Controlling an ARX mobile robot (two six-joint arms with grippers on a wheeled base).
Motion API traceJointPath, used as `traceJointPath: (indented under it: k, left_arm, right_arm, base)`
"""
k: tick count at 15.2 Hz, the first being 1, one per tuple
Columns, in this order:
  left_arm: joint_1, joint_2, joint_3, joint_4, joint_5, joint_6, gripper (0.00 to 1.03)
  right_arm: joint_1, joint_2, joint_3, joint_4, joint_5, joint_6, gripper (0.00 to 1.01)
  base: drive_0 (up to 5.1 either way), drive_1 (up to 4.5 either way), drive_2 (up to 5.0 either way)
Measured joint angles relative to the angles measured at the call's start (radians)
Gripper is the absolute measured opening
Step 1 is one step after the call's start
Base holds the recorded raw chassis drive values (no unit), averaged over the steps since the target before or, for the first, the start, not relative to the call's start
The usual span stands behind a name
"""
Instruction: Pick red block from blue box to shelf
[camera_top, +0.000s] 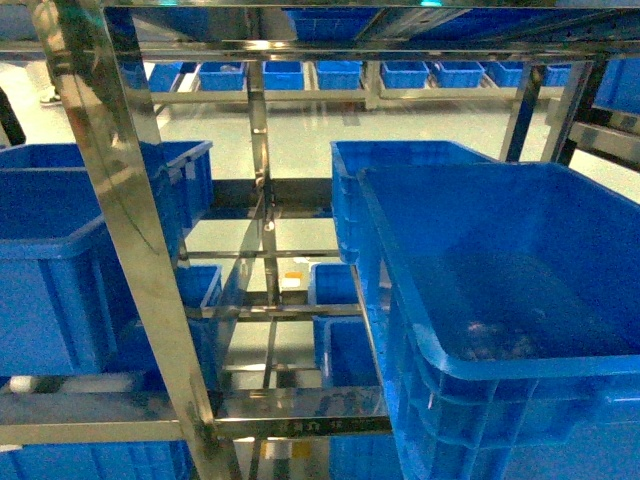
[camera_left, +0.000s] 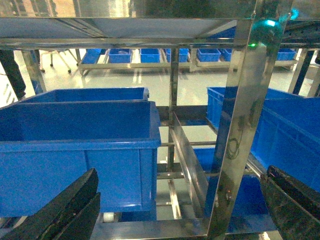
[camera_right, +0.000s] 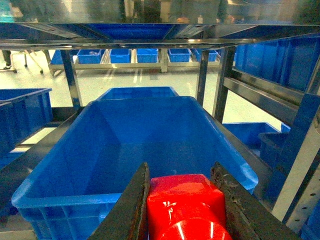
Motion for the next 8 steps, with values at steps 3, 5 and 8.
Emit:
traceJointPath:
  k: [3, 5, 8]
  left_arm:
    - [0.000, 0.000, 0.000, 0.000, 0.000, 0.000, 0.98]
    - [0.000, 0.000, 0.000, 0.000, 0.000, 0.000, 0.98]
    - [0.000, 0.000, 0.000, 0.000, 0.000, 0.000, 0.98]
  right_arm:
    - [0.000, 0.000, 0.000, 0.000, 0.000, 0.000, 0.28]
    - [0.000, 0.000, 0.000, 0.000, 0.000, 0.000, 0.28]
    - [0.000, 0.000, 0.000, 0.000, 0.000, 0.000, 0.28]
  base:
    - [0.0, 0.00, 0.0]
    - [0.0, 0.00, 0.0]
    - [0.0, 0.00, 0.0]
